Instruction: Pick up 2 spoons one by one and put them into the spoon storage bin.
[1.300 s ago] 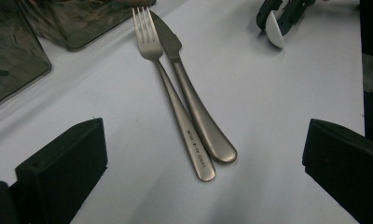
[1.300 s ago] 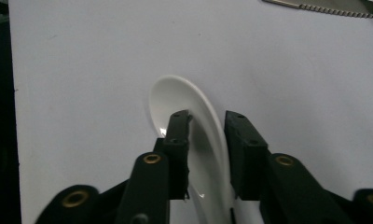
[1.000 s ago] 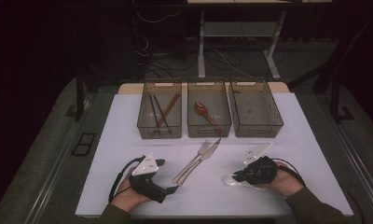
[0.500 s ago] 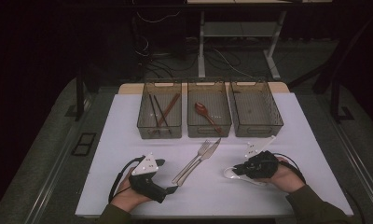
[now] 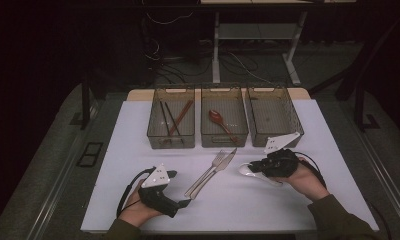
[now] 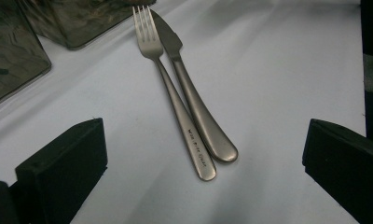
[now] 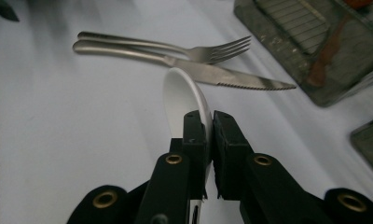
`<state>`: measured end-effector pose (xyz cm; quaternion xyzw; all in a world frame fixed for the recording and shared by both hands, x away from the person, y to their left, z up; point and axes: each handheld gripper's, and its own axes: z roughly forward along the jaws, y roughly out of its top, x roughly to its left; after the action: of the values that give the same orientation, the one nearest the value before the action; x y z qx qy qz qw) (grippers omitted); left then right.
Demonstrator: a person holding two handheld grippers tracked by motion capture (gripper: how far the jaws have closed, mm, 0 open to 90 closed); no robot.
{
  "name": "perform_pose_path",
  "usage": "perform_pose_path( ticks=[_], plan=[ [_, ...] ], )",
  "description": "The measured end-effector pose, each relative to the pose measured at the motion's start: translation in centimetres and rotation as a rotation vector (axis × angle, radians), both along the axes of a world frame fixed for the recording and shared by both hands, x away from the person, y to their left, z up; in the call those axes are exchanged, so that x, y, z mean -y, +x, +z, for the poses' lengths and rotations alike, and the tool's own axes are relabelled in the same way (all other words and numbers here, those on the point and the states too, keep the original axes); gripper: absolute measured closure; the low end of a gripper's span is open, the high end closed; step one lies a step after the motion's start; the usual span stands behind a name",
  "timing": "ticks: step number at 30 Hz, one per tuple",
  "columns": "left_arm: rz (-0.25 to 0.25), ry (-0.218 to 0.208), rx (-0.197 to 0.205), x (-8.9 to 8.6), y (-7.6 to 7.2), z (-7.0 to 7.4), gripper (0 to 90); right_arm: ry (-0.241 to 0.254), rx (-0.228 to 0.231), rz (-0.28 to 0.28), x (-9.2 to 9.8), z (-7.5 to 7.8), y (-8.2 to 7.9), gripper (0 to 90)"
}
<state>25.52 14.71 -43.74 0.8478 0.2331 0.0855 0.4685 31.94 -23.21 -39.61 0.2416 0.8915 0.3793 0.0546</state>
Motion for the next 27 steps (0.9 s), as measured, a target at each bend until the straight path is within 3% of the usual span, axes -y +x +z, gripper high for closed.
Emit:
perform_pose_path(
  ticks=[17,27],
  plan=[
    [-0.003,0.004,0.002,-0.1,0.0,0.0,0.0,0.067,0.034,-0.08,-1.1,1.6,2.8,83.7],
    [-0.001,0.002,0.002,-0.1,0.0,0.0,0.0,0.082,0.084,-0.128,-2.2,3.2,5.0,83.7]
  ],
)
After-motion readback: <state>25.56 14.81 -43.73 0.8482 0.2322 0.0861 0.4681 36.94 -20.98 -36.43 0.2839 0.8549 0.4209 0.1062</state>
